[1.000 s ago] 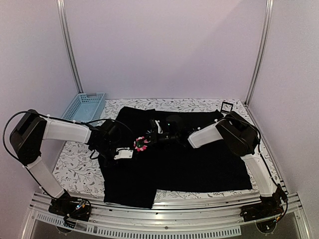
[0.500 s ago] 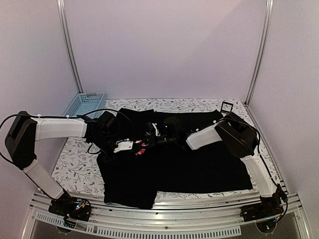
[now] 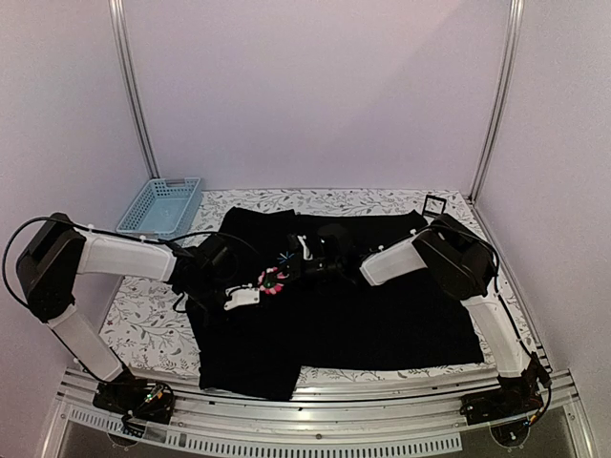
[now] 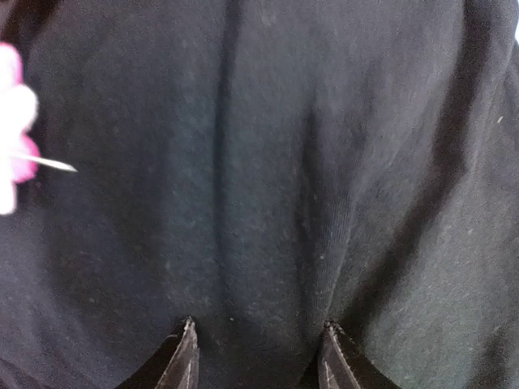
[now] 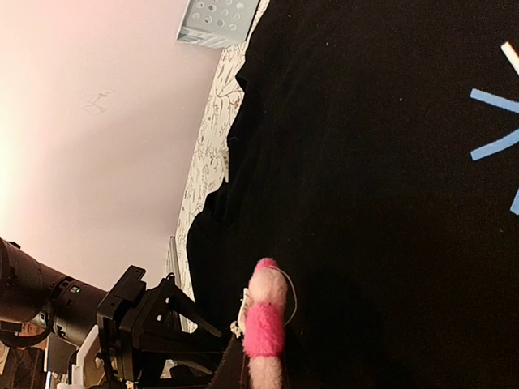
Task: Pin the brooch onto the clothing
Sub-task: Pick up the flattened clothing from the center of the board.
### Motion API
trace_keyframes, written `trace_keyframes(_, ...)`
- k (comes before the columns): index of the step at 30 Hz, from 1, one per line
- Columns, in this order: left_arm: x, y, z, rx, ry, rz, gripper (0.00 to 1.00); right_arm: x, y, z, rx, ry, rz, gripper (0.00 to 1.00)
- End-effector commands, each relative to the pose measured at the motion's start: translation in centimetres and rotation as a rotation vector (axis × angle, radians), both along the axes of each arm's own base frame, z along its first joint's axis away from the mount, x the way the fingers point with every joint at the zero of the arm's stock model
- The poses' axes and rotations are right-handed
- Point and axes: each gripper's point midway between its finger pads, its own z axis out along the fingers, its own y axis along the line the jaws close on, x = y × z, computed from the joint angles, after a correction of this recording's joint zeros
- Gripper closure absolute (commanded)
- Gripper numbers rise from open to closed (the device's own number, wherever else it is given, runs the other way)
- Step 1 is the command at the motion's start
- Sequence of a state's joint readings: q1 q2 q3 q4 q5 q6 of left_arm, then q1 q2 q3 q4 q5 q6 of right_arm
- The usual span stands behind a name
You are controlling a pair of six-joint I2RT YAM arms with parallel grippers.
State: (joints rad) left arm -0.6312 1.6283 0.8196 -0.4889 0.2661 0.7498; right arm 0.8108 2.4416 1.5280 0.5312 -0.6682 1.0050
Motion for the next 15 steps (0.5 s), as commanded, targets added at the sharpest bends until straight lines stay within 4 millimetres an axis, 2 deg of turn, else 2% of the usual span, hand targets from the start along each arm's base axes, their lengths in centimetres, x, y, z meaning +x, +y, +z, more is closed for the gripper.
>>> trace_keyframes(1, -0.3, 0.5, -0.8, 0.04, -0.05, -0.028, 0.49, 0.0, -0.4, 0.6, -0.003, -0.01, -0.007, 1.0)
trace_keyframes(3, -0.2, 0.6, -1.0, 0.043, -0.052, -0.017, 0.55, 0.0, -0.4, 0.7, -0.001, -0.014, -0.008, 1.0)
trace_keyframes(6, 0.1, 0.1, -0.7, 0.018, -0.064, -0.011, 0.74, -0.1, -0.2, 1.0, 0.012, -0.014, -0.001, 1.0)
trace_keyframes(8, 0.2, -0.3, -0.1, -0.001, -0.066, -0.014, 0.82, -0.4, 0.0, 1.0, 0.016, -0.011, 0.007, 1.0)
trace_keyframes(12, -0.4, -1.1, 1.6, -0.042, -0.026, -0.045, 0.9, -0.9, 0.5, 1.4, 0.024, -0.007, 0.024, 1.0)
trace_keyframes(15, -0.5, -1.5, 2.7, -0.064, -0.029, -0.072, 0.91, -1.4, 1.1, 1.6, 0.031, 0.002, 0.042, 1.0)
